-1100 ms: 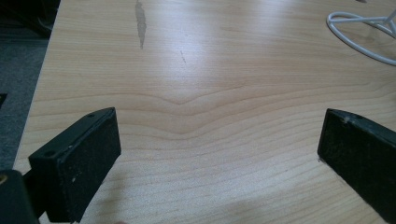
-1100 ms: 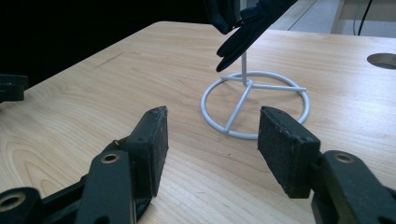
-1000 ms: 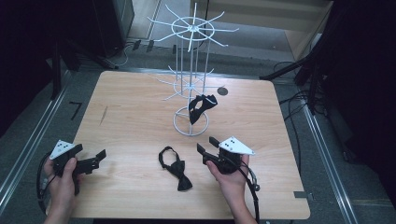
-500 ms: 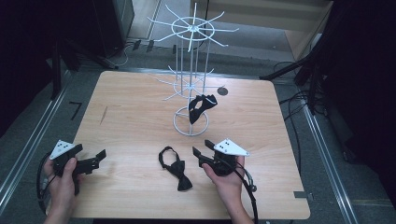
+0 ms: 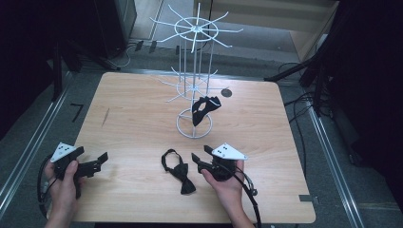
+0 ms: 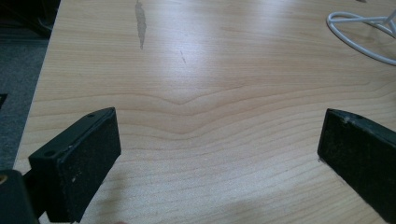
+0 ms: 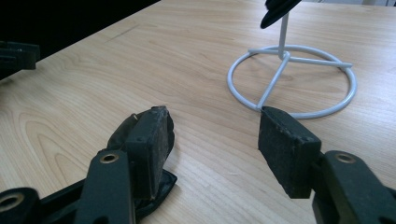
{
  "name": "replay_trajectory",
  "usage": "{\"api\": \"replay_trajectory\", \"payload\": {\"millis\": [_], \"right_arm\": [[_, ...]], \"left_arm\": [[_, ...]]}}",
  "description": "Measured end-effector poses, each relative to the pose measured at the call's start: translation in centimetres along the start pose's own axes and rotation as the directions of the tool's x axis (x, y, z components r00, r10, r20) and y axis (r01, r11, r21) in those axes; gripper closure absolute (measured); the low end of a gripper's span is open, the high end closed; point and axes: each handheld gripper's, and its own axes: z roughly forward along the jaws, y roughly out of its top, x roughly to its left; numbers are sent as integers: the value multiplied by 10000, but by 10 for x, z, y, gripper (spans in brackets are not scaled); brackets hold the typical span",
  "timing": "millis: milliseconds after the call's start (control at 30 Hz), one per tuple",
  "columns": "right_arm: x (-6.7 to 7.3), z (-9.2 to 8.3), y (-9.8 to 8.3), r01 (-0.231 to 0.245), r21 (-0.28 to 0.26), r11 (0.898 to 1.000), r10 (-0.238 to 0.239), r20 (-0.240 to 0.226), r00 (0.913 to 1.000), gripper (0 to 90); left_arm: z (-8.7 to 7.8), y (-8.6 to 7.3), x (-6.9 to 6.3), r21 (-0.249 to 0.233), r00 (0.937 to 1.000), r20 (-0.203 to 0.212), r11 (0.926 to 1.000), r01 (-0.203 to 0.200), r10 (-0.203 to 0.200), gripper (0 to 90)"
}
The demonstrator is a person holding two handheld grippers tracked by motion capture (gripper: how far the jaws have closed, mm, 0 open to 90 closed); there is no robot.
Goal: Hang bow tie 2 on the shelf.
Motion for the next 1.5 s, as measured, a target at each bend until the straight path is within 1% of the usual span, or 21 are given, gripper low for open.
{"api": "replay_trajectory", "payload": {"millis": [100,233,433,567,667,900,967,1133,1200,1267,1400,1500], "right_arm": [[2,3,-2,100,143,9998,-99,-35,9999,418],[5,7,-4,72,336,9994,-64,-221,9997,409],[8,11,-7,206,538,9983,-185,-388,9991,410],[12,14,-9,142,695,9975,-108,-484,9988,419],[15,16,-11,94,926,9957,-45,-532,9986,428],[26,24,-16,158,1494,9887,-59,-663,9978,459],[28,26,-17,250,1655,9859,-125,-764,9970,460],[32,29,-20,158,1951,9807,40,-1006,9949,455],[33,30,-21,178,2183,9757,50,-1031,9947,452],[34,31,-22,210,2293,9731,47,-1107,9938,446],[38,32,-25,362,2482,9680,-68,-1182,9930,439],[40,34,-27,459,2626,9638,-159,-1152,9932,434]], "left_arm": [[0,0,0,-10,10000,-6,10000,-2,2,0],[0,0,0,-12,10000,0,10000,3,-3,0],[0,0,0,-14,10000,-6,10000,-2,2,0],[0,0,0,-7,10000,5,10000,5,-5,0],[0,0,0,-2,10000,8,10000,5,-5,0],[0,0,0,-10,10000,0,10000,1,-1,0],[0,0,0,-13,10000,4,10000,0,0,0],[0,0,0,-8,10000,15,10000,1,-1,0],[0,0,0,-12,10000,27,10000,0,0,0],[0,0,0,-16,10000,20,10000,1,-1,0],[0,0,0,-1,10000,13,10000,19,-19,0],[0,0,0,-33,10000,5,10000,25,-25,0]]}}
